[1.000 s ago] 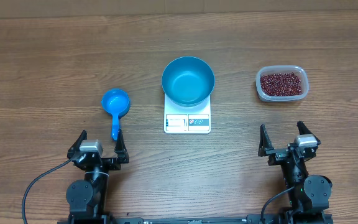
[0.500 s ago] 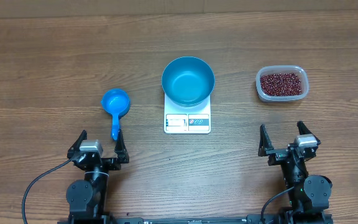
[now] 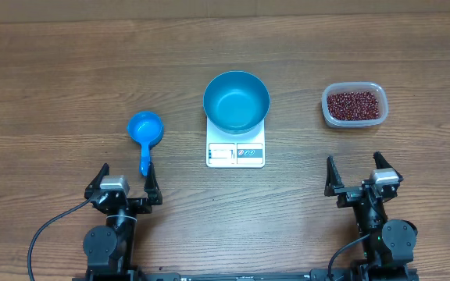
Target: Scoop item into bowl and weigh 150g on scale
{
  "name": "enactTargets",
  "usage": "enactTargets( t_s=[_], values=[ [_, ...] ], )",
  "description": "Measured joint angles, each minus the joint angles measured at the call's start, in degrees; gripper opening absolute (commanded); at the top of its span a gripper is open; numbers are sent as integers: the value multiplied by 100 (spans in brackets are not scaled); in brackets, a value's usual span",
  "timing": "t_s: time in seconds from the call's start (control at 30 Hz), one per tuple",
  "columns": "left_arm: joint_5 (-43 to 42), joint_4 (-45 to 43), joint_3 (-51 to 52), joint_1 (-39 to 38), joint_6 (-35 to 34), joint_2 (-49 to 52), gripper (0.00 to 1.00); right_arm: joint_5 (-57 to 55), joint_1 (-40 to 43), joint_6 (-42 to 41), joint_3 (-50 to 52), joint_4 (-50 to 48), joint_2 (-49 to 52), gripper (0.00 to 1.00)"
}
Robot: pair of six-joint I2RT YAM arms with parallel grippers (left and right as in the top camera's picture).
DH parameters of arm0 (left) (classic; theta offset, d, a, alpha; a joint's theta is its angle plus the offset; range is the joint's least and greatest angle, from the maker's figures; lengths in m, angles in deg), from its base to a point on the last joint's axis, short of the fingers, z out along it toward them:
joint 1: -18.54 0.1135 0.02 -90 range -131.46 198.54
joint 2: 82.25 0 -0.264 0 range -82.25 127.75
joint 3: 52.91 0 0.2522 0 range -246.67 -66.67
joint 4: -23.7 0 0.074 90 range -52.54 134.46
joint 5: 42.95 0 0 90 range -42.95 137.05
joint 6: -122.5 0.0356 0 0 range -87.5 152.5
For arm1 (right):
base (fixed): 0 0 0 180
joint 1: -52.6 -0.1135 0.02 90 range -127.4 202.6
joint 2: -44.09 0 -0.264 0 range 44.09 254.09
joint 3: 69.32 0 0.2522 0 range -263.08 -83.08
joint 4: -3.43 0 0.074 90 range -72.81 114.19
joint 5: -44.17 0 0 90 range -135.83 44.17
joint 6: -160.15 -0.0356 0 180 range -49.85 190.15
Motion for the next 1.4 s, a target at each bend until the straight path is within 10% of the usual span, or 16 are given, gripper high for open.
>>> enactTargets(
  t_s=[1.4],
  values=[
    [127, 7, 0, 0, 0, 0, 99, -2, 0, 2, 0, -2, 0, 100]
  ],
)
